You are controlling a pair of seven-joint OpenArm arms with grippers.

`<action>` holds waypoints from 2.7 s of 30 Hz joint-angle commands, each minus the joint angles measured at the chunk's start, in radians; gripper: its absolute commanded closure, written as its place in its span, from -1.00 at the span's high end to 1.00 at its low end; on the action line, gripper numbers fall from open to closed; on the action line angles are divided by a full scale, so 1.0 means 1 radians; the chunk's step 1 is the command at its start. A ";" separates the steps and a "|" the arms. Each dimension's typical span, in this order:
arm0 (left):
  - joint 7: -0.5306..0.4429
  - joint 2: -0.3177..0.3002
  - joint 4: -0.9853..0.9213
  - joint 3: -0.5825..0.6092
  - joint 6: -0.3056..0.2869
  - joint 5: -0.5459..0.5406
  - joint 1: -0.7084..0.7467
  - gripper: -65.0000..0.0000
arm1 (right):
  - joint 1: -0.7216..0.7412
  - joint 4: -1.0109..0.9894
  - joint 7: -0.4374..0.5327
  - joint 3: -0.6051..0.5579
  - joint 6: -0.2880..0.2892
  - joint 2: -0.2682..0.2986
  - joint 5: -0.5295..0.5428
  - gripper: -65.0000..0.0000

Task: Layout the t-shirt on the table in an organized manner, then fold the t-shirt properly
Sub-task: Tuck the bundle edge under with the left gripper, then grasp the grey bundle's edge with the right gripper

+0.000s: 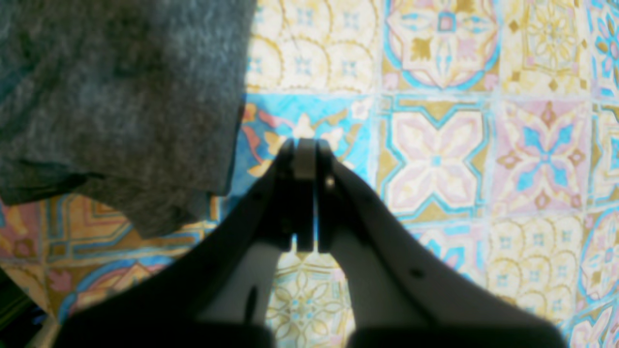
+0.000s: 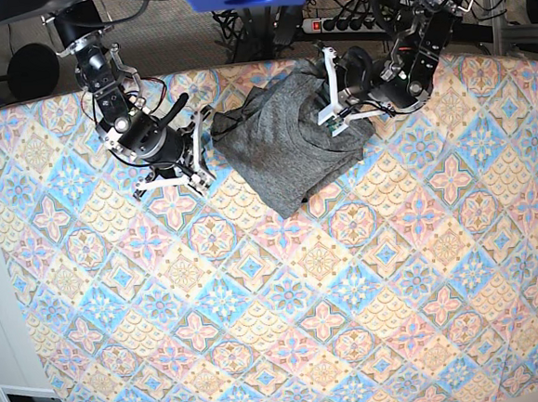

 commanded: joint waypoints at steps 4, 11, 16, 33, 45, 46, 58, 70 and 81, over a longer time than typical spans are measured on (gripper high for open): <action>0.001 -0.016 0.008 -0.084 0.006 0.009 -0.029 -1.00 | 0.013 0.017 0.031 0.007 -0.001 0.005 0.003 -1.00; -0.007 -0.010 -0.048 -0.283 0.006 0.009 -0.058 -1.00 | 0.013 0.019 0.034 0.007 -0.001 0.005 0.003 -1.00; -0.007 -0.007 -0.082 -0.305 0.006 0.000 -0.058 -1.00 | 0.011 0.019 0.034 0.006 -0.001 0.005 0.003 -1.00; -0.007 0.228 -0.338 -0.219 0.006 0.008 -0.242 -1.00 | 0.005 0.030 0.034 0.069 -0.001 0.004 0.003 -1.00; -0.126 0.443 -0.661 -0.197 0.115 0.008 -0.458 -1.00 | -0.066 0.030 0.034 0.148 -0.001 0.004 0.003 -1.00; -0.154 0.460 -0.699 -0.188 0.115 0.008 -0.477 -1.00 | -0.066 0.030 0.035 0.148 -0.001 0.002 0.003 -1.00; -0.433 0.608 -1.007 -0.091 0.115 -0.008 -0.653 -1.00 | -0.067 0.022 0.108 0.148 -0.001 -0.053 0.003 -1.00; -0.122 0.387 -0.486 -0.223 0.117 -0.206 -0.492 -1.00 | -0.064 0.028 0.109 0.308 -0.001 -0.071 0.003 -1.00; -0.163 0.183 -0.225 -0.225 0.117 -0.200 -0.196 -1.00 | -0.170 0.097 0.101 0.231 0.000 -0.076 0.010 -1.00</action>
